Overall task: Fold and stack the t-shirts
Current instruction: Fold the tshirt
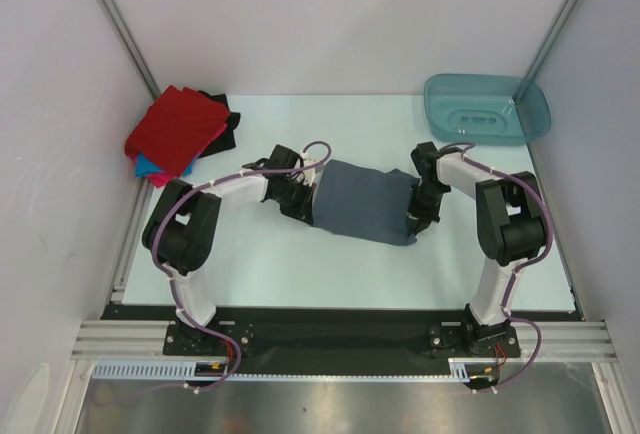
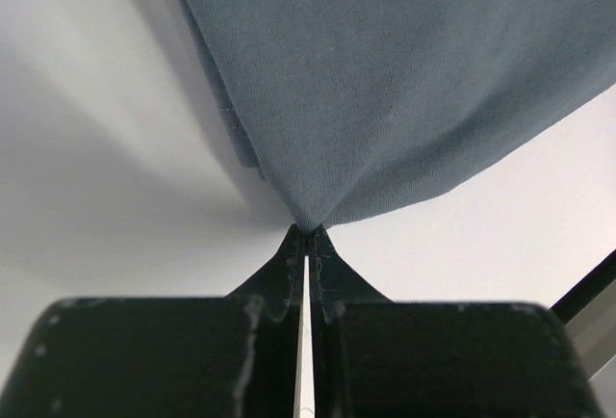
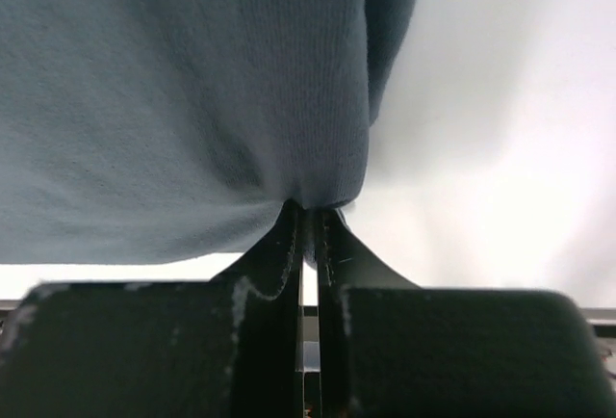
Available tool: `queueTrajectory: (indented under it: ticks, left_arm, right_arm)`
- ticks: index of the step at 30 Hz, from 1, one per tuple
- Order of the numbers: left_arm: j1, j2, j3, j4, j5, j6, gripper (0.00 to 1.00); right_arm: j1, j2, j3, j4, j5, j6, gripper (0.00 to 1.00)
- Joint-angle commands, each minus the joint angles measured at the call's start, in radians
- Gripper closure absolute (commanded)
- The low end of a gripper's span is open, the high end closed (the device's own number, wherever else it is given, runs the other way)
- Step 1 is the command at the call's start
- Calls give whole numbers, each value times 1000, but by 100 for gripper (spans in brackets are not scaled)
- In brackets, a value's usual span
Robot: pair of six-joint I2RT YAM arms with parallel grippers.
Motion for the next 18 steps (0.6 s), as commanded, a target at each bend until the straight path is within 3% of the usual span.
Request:
queueTrajectory:
  ticks: [1,12,18]
  left_arm:
    - [10,8,23,-21,-3,34,99]
    - [10,5,18,-24,-3,42,97]
    - [10,5,17,-24,-2,43,97]
  right_arm:
    - [-4,49,-7,-62,245,4,100]
    - [-61,7,19,-125,469,64,100]
    - [-74,-11,39,-126,505,52,100]
